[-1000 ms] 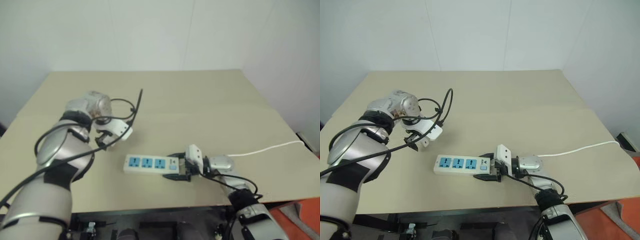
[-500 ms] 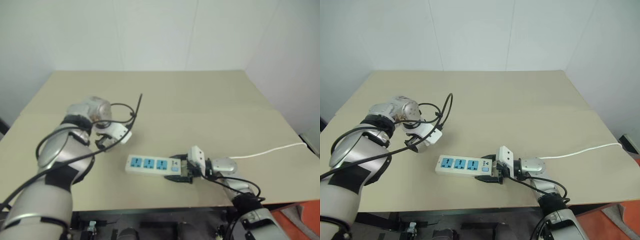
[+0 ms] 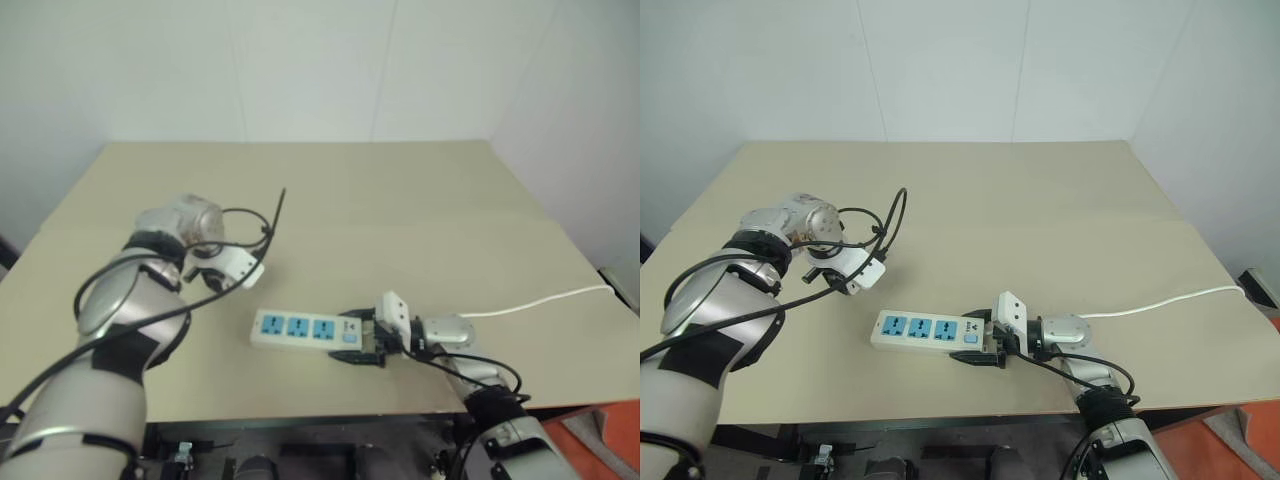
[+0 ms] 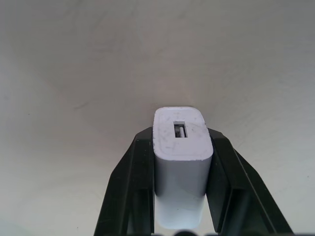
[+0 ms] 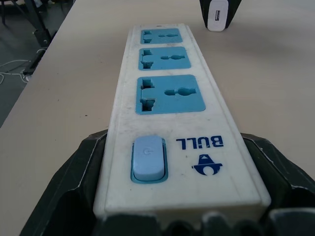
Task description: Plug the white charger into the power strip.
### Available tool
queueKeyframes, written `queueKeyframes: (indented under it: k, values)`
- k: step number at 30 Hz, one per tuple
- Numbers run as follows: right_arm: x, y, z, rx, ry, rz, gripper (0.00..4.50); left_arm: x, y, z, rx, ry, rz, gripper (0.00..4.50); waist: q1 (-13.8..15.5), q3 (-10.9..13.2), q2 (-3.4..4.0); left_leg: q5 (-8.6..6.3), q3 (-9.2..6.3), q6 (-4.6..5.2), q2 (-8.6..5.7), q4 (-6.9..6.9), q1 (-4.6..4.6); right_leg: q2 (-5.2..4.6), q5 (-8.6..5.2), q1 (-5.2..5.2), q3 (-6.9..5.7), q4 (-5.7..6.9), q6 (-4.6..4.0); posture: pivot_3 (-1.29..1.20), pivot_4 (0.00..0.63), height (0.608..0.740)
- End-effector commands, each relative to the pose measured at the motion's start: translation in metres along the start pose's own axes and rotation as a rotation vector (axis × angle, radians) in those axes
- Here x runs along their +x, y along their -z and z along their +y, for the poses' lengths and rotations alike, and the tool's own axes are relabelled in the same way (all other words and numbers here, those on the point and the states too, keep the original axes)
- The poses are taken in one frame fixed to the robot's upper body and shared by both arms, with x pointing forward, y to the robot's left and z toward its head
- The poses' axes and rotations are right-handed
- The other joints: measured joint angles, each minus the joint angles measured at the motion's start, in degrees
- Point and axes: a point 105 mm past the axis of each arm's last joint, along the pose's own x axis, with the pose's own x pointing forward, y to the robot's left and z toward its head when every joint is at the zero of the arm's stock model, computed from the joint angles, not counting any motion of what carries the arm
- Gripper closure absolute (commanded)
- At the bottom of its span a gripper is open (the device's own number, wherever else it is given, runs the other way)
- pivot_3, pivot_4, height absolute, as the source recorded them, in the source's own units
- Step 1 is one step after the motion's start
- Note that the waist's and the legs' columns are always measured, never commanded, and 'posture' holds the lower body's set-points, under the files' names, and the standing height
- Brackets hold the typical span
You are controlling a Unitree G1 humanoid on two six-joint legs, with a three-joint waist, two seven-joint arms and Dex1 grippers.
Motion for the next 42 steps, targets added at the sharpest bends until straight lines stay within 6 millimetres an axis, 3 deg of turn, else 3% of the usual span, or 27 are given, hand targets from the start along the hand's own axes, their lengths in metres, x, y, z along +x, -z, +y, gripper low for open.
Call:
queueKeyframes:
  k: [1,6,9,17,20,23,28,33,42]
  values:
    - [0.005,0.0,0.004,-0.008,-0.035,0.014,1.08,-0.004,-0.005,0.002,-0.014,-0.019,-0.059,3.49,0.0,0.0,0.0,0.0,0.0,0.0,0.0,0.0,0.0,0.0,0.0,0.0,0.0,0.0,0.0,0.0,0.15,0.74]
    - [0.007,0.0,0.005,-0.009,-0.054,0.013,1.08,-0.028,-0.007,0.014,-0.066,-0.121,-0.163,3.49,-0.1,0.0,0.0,0.0,0.0,0.0,0.0,0.0,0.0,0.0,0.0,-0.01,0.0,0.01,0.0,0.0,0.15,0.74]
    - [0.012,-0.002,0.006,-0.013,-0.068,0.002,1.08,-0.05,-0.012,0.019,-0.114,-0.203,-0.33,3.49,-0.4,0.0,0.0,0.0,0.0,0.0,0.0,0.01,0.01,0.0,0.0,-0.03,0.0,0.05,-0.01,0.0,0.15,0.74]
    - [0.017,0.002,0.003,-0.044,-0.111,0.009,1.08,-0.099,-0.03,0.027,-0.198,-0.445,-0.842,3.49,-1.3,0.0,0.0,0.0,-0.01,0.0,0.0,0.05,0.12,0.0,-0.01,0.03,0.01,0.25,0.01,0.0,0.15,0.74]
    - [0.018,0.004,-0.001,-0.048,-0.118,0.011,1.08,-0.123,-0.047,0.033,-0.234,-0.578,-1.162,3.49,-1.5,0.0,0.01,0.0,-0.02,0.0,0.01,0.05,0.19,0.0,-0.01,0.04,0.03,0.35,0.01,0.0,0.15,0.74]
    - [0.018,0.005,-0.007,-0.041,-0.118,0.01,1.08,-0.137,-0.056,0.022,-0.276,-0.654,-1.379,3.49,-1.7,0.0,0.02,0.0,-0.03,0.0,0.02,0.1,0.21,0.0,0.0,0.05,0.03,0.39,0.0,0.0,0.15,0.74]
    - [0.016,0.006,-0.014,-0.035,-0.113,0.015,1.08,-0.149,-0.071,-0.007,-0.339,-0.673,-1.529,3.49,-2.2,0.0,0.03,0.01,-0.11,0.0,0.03,0.14,0.25,0.0,0.01,0.1,0.03,0.57,-0.02,0.0,0.15,0.74]
    - [0.017,0.008,-0.016,-0.03,-0.114,0.016,1.08,-0.158,-0.078,-0.02,-0.444,-0.712,-1.631,3.49,-1.8,0.0,0.03,0.0,-0.13,-0.01,0.02,0.15,0.74,-0.01,0.0,0.68,-0.01,0.33,0.0,0.0,0.15,0.74]
    - [0.018,0.008,-0.016,-0.02,-0.124,0.022,1.08,-0.144,-0.11,-0.034,-0.465,-0.508,-1.722,3.49,-1.7,0.0,0.03,-0.01,-0.11,-0.01,0.02,0.07,1.14,0.0,-0.1,1.03,0.01,0.27,0.15,0.0,0.15,0.74]
